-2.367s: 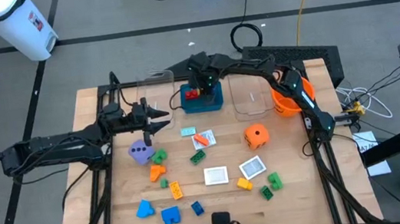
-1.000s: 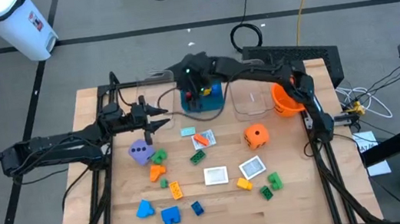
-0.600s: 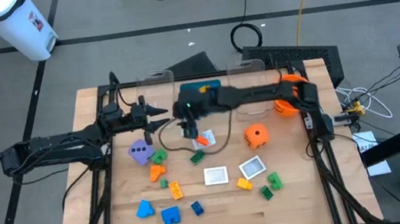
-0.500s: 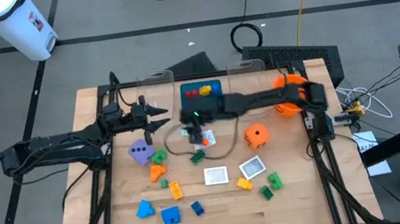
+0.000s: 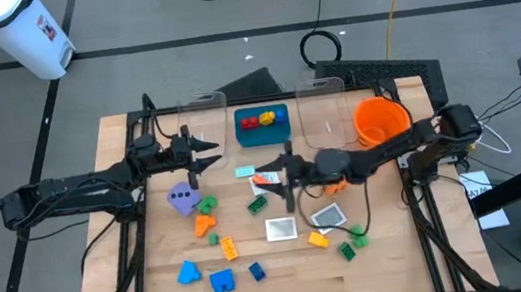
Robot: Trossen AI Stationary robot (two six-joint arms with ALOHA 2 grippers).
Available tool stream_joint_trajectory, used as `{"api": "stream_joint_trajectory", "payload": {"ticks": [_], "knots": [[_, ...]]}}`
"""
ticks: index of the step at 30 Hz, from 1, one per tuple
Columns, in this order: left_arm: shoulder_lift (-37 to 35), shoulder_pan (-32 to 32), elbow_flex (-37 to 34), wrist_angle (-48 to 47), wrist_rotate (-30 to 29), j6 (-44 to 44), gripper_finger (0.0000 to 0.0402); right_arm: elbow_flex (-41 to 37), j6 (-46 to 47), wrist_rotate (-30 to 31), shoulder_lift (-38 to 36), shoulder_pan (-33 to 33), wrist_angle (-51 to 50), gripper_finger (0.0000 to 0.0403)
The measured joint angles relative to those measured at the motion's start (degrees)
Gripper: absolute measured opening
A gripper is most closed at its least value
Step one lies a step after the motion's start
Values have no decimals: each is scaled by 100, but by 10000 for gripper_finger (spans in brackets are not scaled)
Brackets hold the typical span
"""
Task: Pick & Place Toys
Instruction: Put the purple dice into the left transparent bin
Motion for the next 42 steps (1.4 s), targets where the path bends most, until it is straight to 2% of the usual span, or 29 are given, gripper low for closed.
{"api": "stream_joint_trajectory", "payload": {"ticks": [6,13,36,42], "knots": [[0,-13,0,28,-3,0,175,-501,177,-10,-223,265,389,185],[0,-22,0,26,-2,0,175,-512,43,8,-238,528,367,185],[0,-22,0,31,-2,0,175,-510,51,31,-236,562,113,185],[0,-22,0,31,-2,0,175,-510,46,552,-236,557,-119,185]]}}
